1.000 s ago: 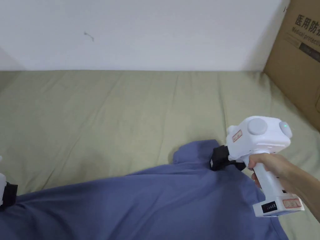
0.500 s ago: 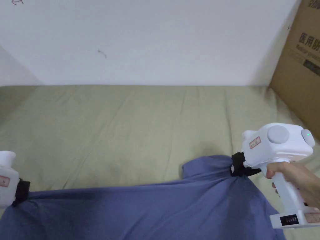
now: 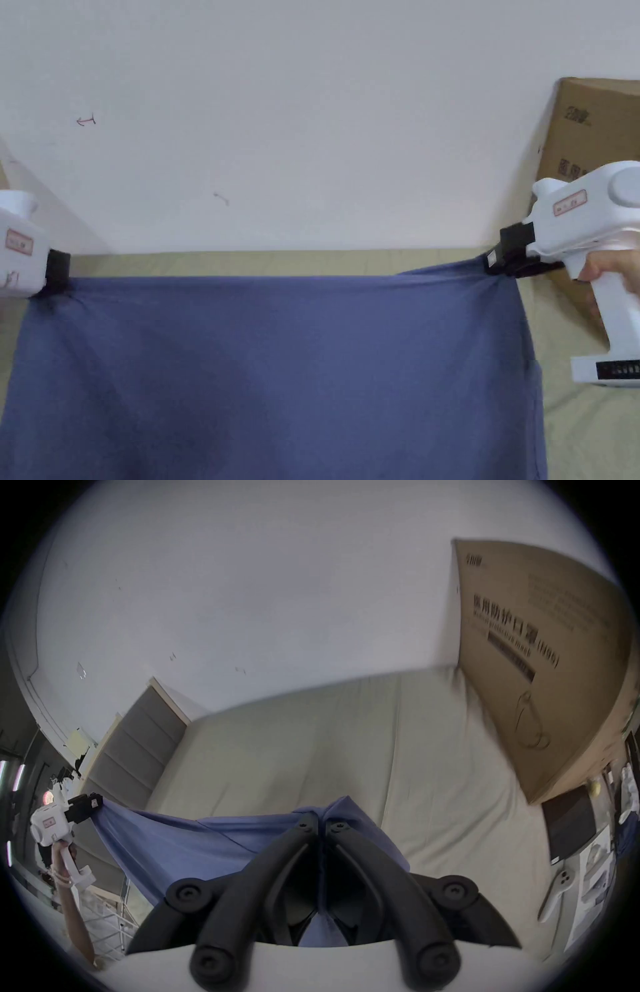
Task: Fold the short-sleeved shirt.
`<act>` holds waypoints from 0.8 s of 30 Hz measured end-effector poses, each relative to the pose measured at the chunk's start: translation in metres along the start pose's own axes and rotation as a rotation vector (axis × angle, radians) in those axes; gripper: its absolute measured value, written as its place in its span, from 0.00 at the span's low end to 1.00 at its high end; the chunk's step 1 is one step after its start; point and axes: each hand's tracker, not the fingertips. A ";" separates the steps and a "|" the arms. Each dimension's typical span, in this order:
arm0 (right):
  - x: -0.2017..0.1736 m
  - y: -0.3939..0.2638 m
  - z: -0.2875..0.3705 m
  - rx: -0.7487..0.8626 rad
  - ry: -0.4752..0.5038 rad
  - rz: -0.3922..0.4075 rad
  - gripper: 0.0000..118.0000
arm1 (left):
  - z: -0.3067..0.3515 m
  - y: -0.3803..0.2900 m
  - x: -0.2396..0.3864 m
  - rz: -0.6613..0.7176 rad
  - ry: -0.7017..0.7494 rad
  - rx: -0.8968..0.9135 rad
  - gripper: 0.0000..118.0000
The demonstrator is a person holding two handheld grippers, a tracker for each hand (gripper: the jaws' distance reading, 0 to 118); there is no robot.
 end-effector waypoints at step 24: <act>-0.125 0.185 0.167 0.359 -0.100 0.141 0.02 | 0.064 0.235 0.029 -0.081 0.304 0.410 0.02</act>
